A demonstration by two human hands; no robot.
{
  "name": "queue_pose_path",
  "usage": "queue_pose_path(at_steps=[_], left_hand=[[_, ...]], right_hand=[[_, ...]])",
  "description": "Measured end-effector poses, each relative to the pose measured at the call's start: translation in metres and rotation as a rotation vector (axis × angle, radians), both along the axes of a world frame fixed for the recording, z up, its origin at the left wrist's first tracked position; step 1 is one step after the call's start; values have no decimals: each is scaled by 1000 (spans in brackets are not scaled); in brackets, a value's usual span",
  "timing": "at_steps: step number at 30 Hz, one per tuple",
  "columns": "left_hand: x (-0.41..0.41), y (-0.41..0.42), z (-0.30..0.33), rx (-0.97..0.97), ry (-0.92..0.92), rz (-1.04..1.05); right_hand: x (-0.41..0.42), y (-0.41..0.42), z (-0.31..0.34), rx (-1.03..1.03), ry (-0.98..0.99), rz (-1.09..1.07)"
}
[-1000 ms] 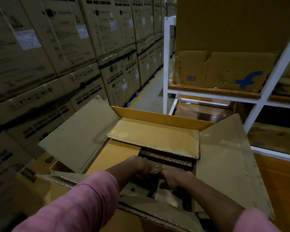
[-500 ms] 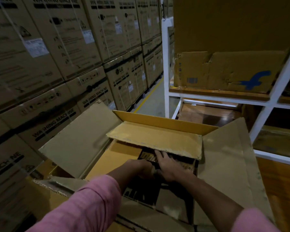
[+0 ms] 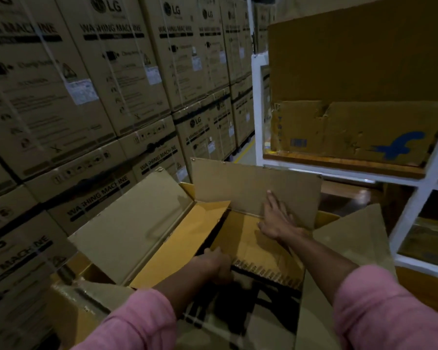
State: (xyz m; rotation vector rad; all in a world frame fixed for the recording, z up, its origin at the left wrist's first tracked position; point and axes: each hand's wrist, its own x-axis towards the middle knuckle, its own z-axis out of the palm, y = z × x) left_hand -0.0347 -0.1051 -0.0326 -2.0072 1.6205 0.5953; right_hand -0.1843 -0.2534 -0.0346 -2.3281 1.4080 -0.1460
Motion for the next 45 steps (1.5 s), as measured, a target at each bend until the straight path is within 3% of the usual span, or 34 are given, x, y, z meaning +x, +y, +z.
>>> queue_pose_path(at_steps=[5,10,19,24,31,38,45], left_hand=[[1,3,4,-22,-47,110],[-5,3,16,-25,-115,170],[36,-2,22,-207,-217,318],[92,10,22,-359,-150,457],[143,34,-3,-404,95,725],[147,44,-11,-370,167,690],[142,45,-21,-436,127,661]], right_hand=[[2,-3,-13,-101,75,51],[14,31,-32,-34,82,83],[55,66,-52,124,146,378],[70,82,-55,168,181,402],[93,112,-65,145,206,444],[122,125,-82,266,290,478],[106,124,-105,211,370,332]])
